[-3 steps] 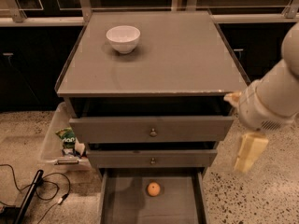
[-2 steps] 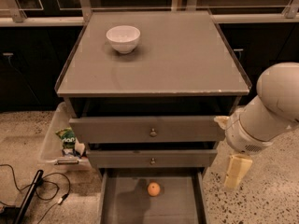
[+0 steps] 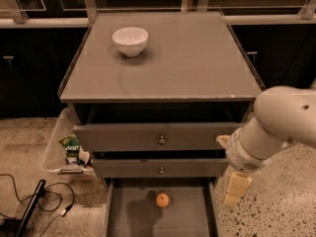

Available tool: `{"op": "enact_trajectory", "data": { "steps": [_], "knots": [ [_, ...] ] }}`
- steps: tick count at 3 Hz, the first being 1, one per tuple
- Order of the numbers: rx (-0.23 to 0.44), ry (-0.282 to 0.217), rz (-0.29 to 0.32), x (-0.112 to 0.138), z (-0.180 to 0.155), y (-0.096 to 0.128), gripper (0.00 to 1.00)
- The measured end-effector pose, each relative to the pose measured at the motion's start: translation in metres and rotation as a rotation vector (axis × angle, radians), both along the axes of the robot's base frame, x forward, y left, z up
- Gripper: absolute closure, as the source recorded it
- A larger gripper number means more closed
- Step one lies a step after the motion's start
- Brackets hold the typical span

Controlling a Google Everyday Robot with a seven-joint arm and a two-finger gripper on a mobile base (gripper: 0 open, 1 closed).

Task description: Pick orange from bottom drawer and place on counter

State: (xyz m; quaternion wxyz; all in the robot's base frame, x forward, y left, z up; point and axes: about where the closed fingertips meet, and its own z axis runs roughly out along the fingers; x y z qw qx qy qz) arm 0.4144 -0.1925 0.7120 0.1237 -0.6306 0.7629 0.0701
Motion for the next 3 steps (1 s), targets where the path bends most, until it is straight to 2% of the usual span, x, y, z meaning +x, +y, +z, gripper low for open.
{"op": "enact_trajectory", "data": {
  "steps": [1,2,3],
  "knots": [
    [0.061,0.080,-0.004,0.005,-0.079,0.026,0.00],
    [0.132,0.113,-0.020,0.012,-0.137,0.044,0.00],
    [0.203,0.102,-0.042,0.026,-0.190,0.059,0.00]
  ]
}}
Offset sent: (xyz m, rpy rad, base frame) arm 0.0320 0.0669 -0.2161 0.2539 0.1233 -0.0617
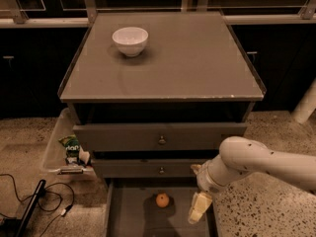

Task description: Pick orange from bottom drawer and place on counter

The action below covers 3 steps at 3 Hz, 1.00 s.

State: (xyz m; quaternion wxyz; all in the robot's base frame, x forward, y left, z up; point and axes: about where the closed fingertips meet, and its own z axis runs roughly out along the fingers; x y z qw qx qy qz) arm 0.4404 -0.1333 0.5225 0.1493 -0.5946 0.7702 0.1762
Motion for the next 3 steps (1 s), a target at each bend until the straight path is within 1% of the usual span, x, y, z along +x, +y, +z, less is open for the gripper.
{"op": "enact_trajectory", "data": {
  "steps": [1,2,3],
  "knots": [
    [0.000,0.000,0.000,0.000,0.000,0.000,0.00],
    [0.031,0.023,0.000,0.001,-0.034,0.007,0.00],
    [0.073,0.041,-0.020,0.014,-0.096,0.015,0.00]
  ]
}}
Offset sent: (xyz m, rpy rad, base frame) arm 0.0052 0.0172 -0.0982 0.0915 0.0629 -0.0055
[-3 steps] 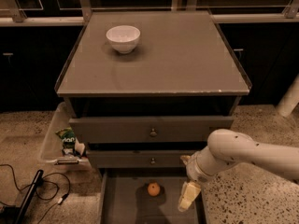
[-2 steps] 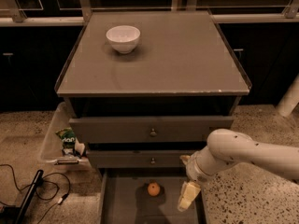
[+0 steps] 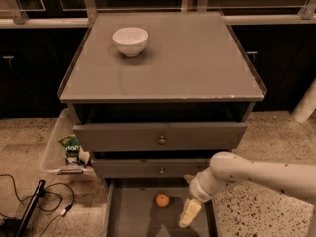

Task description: Pick orange from bottom drawer and place on counter

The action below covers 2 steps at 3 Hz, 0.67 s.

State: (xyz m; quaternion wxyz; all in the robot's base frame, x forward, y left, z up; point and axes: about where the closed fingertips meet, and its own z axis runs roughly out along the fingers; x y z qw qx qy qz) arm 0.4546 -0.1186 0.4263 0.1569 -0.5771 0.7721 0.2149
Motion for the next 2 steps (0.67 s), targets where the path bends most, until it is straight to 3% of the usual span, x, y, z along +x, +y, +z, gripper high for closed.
{"op": "enact_trajectory", "data": {
  "steps": [2],
  "knots": [
    [0.162,-0.038,-0.017,0.008,-0.100,0.006,0.00]
  ]
}}
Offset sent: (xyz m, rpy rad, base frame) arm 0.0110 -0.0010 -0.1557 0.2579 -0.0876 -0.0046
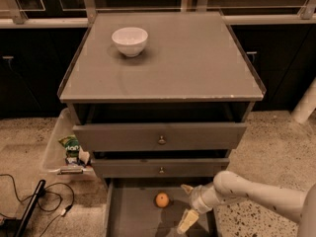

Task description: Pick orange from bottom drawer and place on counter

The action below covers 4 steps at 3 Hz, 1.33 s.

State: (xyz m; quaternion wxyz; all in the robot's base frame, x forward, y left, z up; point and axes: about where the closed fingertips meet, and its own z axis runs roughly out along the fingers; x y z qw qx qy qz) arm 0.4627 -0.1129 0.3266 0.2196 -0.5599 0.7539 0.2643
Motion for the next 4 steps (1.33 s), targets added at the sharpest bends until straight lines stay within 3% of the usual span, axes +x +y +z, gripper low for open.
{"op": "enact_trajectory", "data": {
  "steps": [1,2,3,4],
  "knots": [
    [0.051,0.012,-0.006,0.010,-0.056,-0.007,0.00],
    [0.051,0.012,-0.006,0.010,-0.056,-0.007,0.00],
    [0.071,-0.013,-0.024,0.016,-0.070,-0.003,0.00],
    [0.091,-0.093,-0.067,0.038,-0.097,-0.003,0.00]
  ]
}}
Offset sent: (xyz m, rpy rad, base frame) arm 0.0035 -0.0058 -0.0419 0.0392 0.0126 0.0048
